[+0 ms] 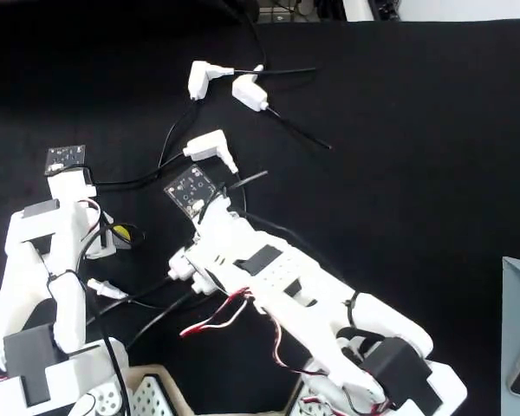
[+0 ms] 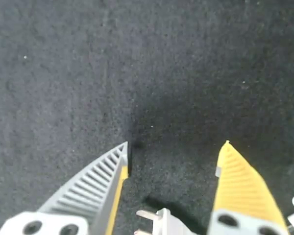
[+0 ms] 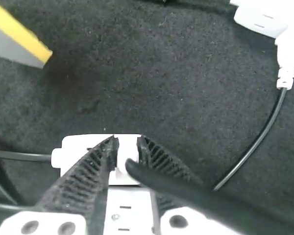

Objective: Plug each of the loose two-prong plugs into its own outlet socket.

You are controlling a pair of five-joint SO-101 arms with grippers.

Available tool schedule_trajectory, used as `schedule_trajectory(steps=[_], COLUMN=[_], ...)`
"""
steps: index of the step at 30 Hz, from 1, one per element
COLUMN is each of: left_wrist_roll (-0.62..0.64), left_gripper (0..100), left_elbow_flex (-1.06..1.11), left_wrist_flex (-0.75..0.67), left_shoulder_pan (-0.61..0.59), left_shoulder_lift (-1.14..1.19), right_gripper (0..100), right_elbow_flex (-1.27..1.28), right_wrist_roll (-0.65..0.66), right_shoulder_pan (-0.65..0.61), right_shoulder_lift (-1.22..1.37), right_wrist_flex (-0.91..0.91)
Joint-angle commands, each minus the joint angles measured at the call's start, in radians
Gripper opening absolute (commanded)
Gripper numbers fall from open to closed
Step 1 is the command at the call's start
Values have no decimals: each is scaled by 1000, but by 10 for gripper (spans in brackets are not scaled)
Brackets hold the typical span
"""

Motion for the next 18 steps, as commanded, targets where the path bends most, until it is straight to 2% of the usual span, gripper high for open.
schedule_trajectory(steps=[1,15,18], left_wrist_roll=[-2,-2,-3], left_gripper=[288,288,292], left_elbow_flex=[-5,-5,-5], left_wrist_flex=[-9,-6,-5], left_shoulder_pan=[-8,-4,-2], left_shoulder_lift=[-26,-28,-31], right_gripper=[11,14,90], right_elbow_flex=[-5,-116,-147], right_wrist_roll=[21,55,51], right_shoulder_pan=[-14,-11,-11], right_shoulder_lift=[1,113,42], right_wrist_flex=[34,117,204])
